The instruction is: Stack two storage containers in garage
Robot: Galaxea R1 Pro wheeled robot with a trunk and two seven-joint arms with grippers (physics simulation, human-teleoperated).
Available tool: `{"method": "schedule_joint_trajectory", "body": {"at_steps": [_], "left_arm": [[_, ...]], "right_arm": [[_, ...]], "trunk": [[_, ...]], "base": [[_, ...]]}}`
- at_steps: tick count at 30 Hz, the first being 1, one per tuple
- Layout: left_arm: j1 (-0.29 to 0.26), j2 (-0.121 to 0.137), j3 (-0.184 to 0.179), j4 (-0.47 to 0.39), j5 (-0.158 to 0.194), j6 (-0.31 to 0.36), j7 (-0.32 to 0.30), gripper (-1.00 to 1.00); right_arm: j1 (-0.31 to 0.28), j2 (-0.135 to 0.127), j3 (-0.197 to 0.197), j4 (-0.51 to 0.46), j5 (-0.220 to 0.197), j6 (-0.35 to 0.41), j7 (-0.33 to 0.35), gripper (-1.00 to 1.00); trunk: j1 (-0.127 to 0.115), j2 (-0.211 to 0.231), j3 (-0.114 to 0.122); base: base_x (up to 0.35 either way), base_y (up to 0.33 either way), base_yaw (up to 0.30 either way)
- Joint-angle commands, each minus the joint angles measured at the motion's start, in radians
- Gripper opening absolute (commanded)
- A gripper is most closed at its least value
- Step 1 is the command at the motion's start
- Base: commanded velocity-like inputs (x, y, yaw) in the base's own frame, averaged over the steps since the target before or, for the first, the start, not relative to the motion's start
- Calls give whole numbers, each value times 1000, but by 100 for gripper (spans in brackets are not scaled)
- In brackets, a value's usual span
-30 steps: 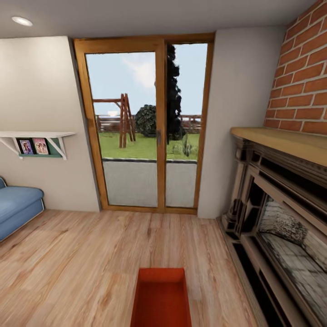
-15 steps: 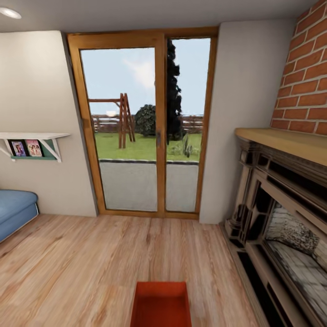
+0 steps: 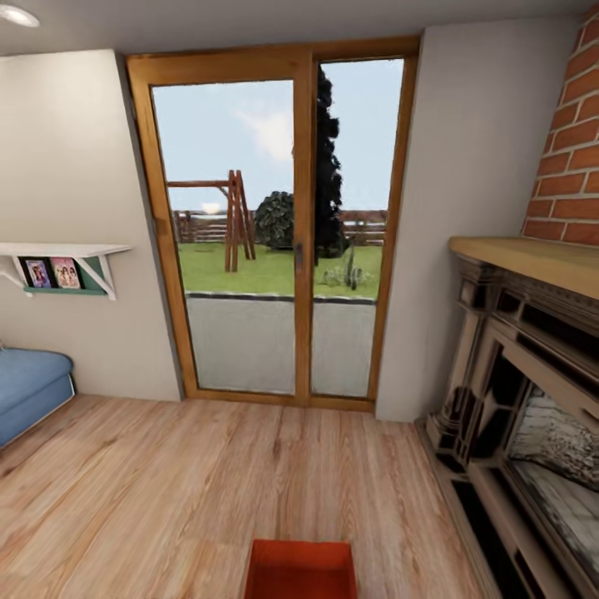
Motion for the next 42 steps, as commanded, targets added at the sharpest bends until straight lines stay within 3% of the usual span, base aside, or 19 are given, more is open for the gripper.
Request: {"method": "schedule_joint_trajectory", "body": {"at_steps": [1, 42], "left_arm": [[-1, 0, -2, 0, 6, 0, 0, 100], [-1, -1, -2, 0, 6, 0, 0, 100]], "right_arm": [[-1, 0, 8, 3, -5, -6, -1, 100], [-1, -2, 8, 3, -4, -7, -2, 100]], "trunk": [[0, -1, -1], [0, -1, -1]], "base": [[31, 0, 243], [-11, -42, 16]]}}
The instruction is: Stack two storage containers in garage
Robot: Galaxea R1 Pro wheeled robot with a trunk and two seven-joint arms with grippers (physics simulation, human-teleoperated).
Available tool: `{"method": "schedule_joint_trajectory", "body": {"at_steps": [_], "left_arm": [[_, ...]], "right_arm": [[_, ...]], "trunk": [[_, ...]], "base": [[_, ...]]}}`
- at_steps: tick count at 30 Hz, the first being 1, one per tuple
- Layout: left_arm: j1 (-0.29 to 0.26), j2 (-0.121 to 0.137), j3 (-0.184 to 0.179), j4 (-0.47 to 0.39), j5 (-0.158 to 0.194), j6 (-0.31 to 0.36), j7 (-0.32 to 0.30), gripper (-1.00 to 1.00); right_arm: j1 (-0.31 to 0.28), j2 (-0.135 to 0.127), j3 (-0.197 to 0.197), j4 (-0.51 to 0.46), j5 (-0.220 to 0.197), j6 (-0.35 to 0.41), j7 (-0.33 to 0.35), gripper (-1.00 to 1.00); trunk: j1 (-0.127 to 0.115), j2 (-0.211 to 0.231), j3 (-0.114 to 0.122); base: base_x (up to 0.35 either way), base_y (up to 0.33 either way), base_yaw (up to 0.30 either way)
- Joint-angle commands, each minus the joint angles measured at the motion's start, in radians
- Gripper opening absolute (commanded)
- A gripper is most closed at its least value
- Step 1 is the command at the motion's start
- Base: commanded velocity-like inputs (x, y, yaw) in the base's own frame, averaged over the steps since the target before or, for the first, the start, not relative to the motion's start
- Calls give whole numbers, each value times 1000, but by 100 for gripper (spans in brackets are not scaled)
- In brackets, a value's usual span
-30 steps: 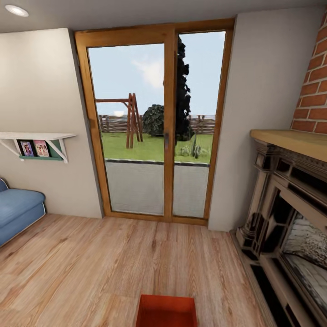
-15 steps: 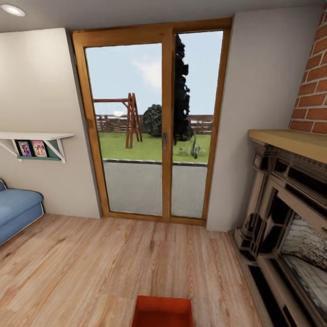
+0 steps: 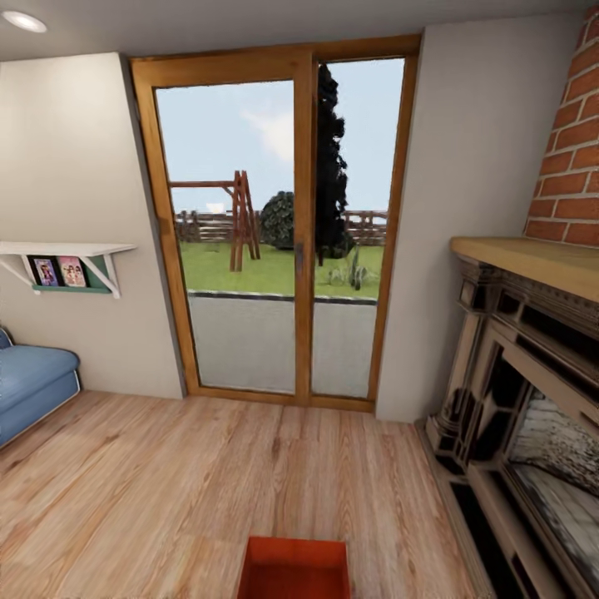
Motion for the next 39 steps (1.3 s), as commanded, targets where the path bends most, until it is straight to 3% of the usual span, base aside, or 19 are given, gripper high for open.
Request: {"method": "schedule_joint_trajectory", "body": {"at_steps": [1, 26, 39], "left_arm": [[-1, 0, -2, 0, 6, 0, 0, 100], [-1, 1, -1, 0, 6, -2, 0, 100], [-1, 1, -1, 1, 9, -57, 0, 100]], "right_arm": [[-1, 0, 8, 3, -5, -6, -1, 100], [-1, 0, 8, 3, -5, -6, -1, 100], [-1, 4, 7, 3, -7, -5, -1, 100]], "trunk": [[0, -1, -2], [0, -1, -2], [0, -1, -2]], "base": [[-104, -1, 0], [-31, 51, 0], [0, 0, -97]]}}
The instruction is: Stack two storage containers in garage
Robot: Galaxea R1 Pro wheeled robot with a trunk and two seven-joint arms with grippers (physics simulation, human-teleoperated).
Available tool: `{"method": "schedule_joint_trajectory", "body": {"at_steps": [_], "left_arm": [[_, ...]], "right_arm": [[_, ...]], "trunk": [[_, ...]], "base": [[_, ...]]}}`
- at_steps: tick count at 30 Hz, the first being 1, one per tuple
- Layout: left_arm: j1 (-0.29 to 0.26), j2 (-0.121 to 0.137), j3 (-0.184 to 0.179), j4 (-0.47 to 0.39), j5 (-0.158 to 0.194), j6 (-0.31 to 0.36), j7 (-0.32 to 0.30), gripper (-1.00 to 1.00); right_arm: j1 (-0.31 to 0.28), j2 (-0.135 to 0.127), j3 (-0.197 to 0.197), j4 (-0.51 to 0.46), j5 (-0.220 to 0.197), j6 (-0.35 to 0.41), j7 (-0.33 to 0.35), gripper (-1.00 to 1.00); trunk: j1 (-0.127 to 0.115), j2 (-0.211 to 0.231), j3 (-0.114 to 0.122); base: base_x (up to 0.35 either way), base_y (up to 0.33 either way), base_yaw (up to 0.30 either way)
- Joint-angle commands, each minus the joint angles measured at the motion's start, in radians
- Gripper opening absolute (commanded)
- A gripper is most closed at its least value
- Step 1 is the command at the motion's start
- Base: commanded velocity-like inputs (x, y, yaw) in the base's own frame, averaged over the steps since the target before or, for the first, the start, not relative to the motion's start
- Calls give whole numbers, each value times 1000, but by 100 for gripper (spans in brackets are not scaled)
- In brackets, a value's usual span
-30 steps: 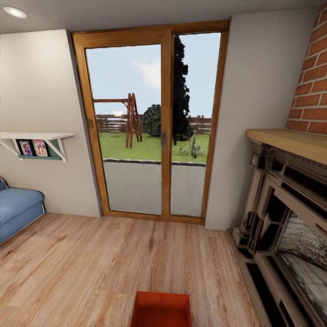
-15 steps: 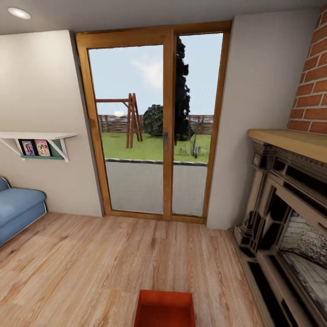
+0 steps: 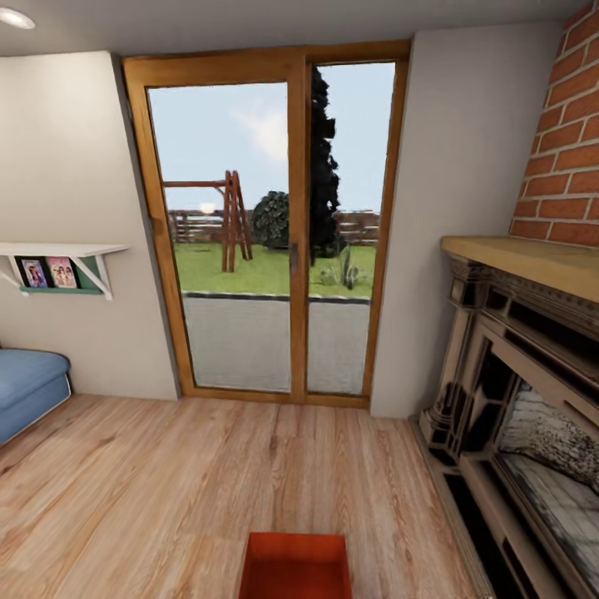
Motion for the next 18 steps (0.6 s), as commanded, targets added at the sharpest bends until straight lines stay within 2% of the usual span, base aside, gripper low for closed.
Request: {"method": "schedule_joint_trajectory", "body": {"at_steps": [1, 7, 12, 18], "left_arm": [[-1, 0, -2, 1, 5, -4, 0, 100], [-1, 1, -1, 1, 5, -4, 0, 100], [-1, 1, -1, 1, 5, -4, 0, 100], [-1, 1, -1, 1, 5, -4, 0, 100]], "right_arm": [[-2, 0, 8, 3, -6, -5, -1, 100], [-2, -2, 8, 3, -6, -5, -1, 100], [-2, -3, 8, 3, -6, -5, -1, 100], [-2, -3, 8, 3, -6, -5, -1, 100]], "trunk": [[0, -1, -2], [0, -1, -2], [0, -1, -2], [0, -1, -2]], "base": [[0, 0, -175], [0, 1, -40], [0, 165, -2], [0, 40, 0]]}}
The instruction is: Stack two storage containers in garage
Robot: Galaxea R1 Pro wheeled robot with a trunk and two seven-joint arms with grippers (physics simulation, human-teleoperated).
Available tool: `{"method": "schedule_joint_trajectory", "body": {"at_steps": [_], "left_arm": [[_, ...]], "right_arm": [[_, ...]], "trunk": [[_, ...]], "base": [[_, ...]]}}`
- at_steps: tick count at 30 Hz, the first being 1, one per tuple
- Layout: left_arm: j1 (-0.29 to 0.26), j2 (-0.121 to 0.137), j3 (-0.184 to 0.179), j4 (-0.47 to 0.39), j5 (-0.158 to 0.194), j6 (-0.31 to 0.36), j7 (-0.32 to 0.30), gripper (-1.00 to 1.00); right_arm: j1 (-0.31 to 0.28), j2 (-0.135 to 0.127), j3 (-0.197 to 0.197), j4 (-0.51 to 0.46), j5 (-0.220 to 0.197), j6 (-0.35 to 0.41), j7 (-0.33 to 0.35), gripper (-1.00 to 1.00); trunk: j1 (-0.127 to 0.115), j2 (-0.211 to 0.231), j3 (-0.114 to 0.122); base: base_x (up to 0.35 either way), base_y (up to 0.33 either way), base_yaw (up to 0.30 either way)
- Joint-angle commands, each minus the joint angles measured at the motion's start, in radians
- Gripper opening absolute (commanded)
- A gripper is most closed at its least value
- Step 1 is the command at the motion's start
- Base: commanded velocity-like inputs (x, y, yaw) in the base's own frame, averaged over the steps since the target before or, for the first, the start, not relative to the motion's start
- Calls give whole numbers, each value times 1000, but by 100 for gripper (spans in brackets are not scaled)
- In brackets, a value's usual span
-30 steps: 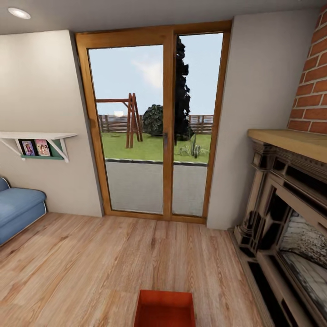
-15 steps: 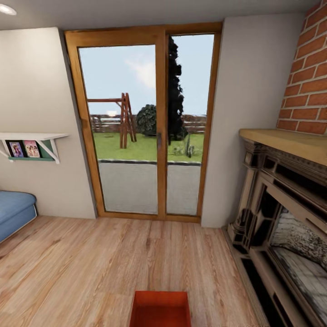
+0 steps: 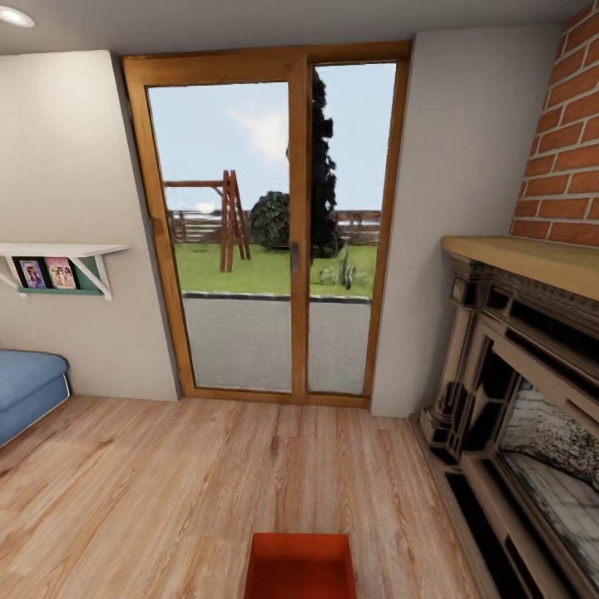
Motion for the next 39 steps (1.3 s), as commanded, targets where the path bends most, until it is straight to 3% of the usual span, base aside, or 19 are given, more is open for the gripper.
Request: {"method": "schedule_joint_trajectory", "body": {"at_steps": [1, 35, 39], "left_arm": [[-1, 0, -2, 1, 5, -3, 0, 100], [-1, -2, 1, 0, 5, -3, 0, 100], [-1, -2, 1, 1, 5, -3, 0, 100]], "right_arm": [[-1, 0, 8, 3, -5, -6, -1, 100], [-1, 3, 11, 3, -4, -4, 0, 100], [-1, 3, 11, 3, -4, -4, 0, 100]], "trunk": [[0, -1, -2], [0, -1, -2], [15, -29, -14]], "base": [[0, 5, 0], [0, 0, -27], [0, 0, 0]]}}
